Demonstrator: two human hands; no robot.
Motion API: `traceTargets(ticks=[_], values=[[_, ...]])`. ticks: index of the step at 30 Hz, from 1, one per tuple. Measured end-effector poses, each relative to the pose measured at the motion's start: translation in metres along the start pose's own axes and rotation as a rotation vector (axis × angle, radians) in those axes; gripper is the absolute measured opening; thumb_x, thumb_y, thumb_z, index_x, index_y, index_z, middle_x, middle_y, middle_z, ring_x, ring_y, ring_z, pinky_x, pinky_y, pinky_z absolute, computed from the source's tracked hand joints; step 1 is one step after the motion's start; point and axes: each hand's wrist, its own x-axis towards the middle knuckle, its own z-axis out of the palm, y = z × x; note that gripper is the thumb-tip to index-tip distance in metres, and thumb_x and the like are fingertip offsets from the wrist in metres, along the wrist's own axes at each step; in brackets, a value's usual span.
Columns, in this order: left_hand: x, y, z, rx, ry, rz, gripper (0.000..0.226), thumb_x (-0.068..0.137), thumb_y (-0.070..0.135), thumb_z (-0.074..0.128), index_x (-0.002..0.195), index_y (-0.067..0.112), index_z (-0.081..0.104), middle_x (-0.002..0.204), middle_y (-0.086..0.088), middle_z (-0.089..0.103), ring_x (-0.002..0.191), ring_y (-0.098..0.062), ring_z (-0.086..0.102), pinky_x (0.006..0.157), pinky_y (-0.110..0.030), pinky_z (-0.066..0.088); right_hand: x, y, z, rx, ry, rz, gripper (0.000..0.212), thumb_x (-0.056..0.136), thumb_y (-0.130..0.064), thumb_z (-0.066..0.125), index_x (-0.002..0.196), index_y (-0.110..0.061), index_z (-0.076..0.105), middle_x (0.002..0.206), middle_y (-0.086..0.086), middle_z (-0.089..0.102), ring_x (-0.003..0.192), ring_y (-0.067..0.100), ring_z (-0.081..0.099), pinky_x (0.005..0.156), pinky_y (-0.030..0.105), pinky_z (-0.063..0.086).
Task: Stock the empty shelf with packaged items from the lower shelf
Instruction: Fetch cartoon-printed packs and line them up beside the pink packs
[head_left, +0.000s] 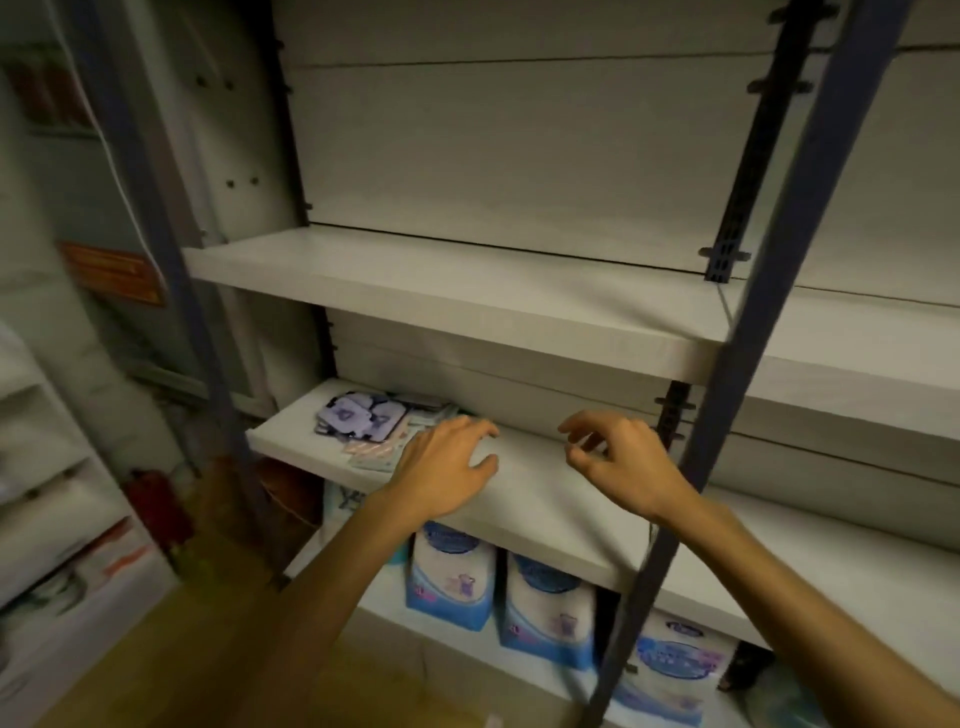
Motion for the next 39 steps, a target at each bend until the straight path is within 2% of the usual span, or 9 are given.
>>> traceTargets(ticks=[4, 9, 12, 16, 22, 28, 30, 36, 39], values=[[0.009, -0.078, 0.003, 0.032, -0.031, -0.126, 0.036, 0.093, 0.039, 0.057, 0.128, 0.030, 0.059, 0.132, 0.002, 0.061, 0.116, -0.023, 0.059, 0.089, -0.033, 0.048, 0.050, -0.011, 0.057, 0.036, -0.050, 0.019, 0.030, 0.086, -0.031, 0.061, 0.115, -0.025, 0.068, 0.103, -0.006, 0.071, 0.087, 0.011, 0.065, 0.082, 0.037, 0.057], [0.030, -0.171, 0.006, 0.031, -0.112, -0.253, 0.036, 0.093, 0.035, 0.059, 0.128, 0.026, 0.059, 0.129, -0.003, 0.063, 0.115, -0.026, 0.060, 0.094, -0.036, 0.049, 0.115, -0.018, 0.121, 0.077, -0.104, 0.072, 0.029, 0.088, -0.026, 0.062, 0.116, -0.022, 0.067, 0.104, -0.005, 0.070, 0.086, 0.013, 0.065, 0.080, 0.031, 0.054], [0.046, -0.222, 0.005, 0.048, -0.184, -0.327, 0.035, 0.094, 0.032, 0.059, 0.128, 0.023, 0.060, 0.127, -0.006, 0.065, 0.114, -0.028, 0.060, 0.095, -0.036, 0.048, 0.154, -0.015, 0.156, 0.114, -0.131, 0.132, 0.029, 0.088, -0.026, 0.062, 0.116, -0.022, 0.067, 0.106, -0.005, 0.070, 0.087, 0.013, 0.065, 0.082, 0.034, 0.055], [0.072, -0.286, 0.010, 0.060, -0.241, -0.382, 0.031, 0.094, 0.033, 0.059, 0.124, 0.024, 0.062, 0.123, -0.008, 0.066, 0.110, -0.028, 0.061, 0.093, -0.036, 0.050, 0.196, -0.010, 0.203, 0.155, -0.151, 0.193, 0.028, 0.090, -0.024, 0.064, 0.117, -0.020, 0.066, 0.109, -0.001, 0.070, 0.092, 0.016, 0.065, 0.084, 0.037, 0.057], [0.103, -0.359, 0.030, 0.106, -0.331, -0.399, 0.029, 0.096, 0.033, 0.056, 0.124, 0.026, 0.061, 0.127, -0.006, 0.063, 0.112, -0.025, 0.059, 0.095, -0.036, 0.049, 0.224, -0.011, 0.267, 0.185, -0.188, 0.313, 0.023, 0.090, -0.027, 0.064, 0.112, -0.023, 0.068, 0.105, -0.002, 0.072, 0.092, 0.015, 0.065, 0.083, 0.033, 0.055], [0.134, -0.413, 0.055, 0.171, -0.332, -0.285, 0.036, 0.092, 0.009, 0.054, 0.123, 0.025, 0.062, 0.128, -0.006, 0.061, 0.111, -0.025, 0.058, 0.091, -0.034, 0.050, 0.240, -0.017, 0.314, 0.168, -0.235, 0.430, 0.024, 0.091, -0.021, 0.064, 0.114, -0.019, 0.068, 0.107, 0.001, 0.071, 0.087, 0.013, 0.062, 0.077, 0.024, 0.048], [0.149, -0.427, 0.066, 0.167, -0.312, -0.196, 0.045, 0.089, 0.004, 0.057, 0.131, 0.021, 0.059, 0.135, -0.006, 0.057, 0.121, -0.026, 0.054, 0.101, -0.036, 0.047, 0.248, -0.020, 0.328, 0.175, -0.235, 0.471, 0.024, 0.092, -0.020, 0.063, 0.115, -0.019, 0.067, 0.108, 0.002, 0.071, 0.086, 0.011, 0.061, 0.075, 0.022, 0.049], [0.207, -0.467, 0.082, 0.276, -0.424, -0.029, 0.068, 0.083, 0.018, 0.074, 0.144, 0.021, 0.044, 0.148, -0.005, 0.045, 0.136, -0.025, 0.042, 0.112, -0.039, 0.039, 0.276, -0.040, 0.361, 0.143, -0.214, 0.612, 0.027, 0.091, -0.011, 0.061, 0.117, -0.015, 0.067, 0.109, 0.007, 0.072, 0.086, 0.014, 0.064, 0.075, 0.019, 0.048], [0.231, -0.484, 0.086, 0.332, -0.504, 0.011, 0.087, 0.083, 0.022, 0.074, 0.155, 0.024, 0.025, 0.160, -0.005, 0.026, 0.148, -0.027, 0.024, 0.120, -0.044, 0.025, 0.289, -0.050, 0.378, 0.147, -0.205, 0.693, 0.024, 0.093, -0.015, 0.060, 0.116, -0.016, 0.067, 0.112, 0.008, 0.071, 0.096, 0.021, 0.067, 0.085, 0.029, 0.056]])
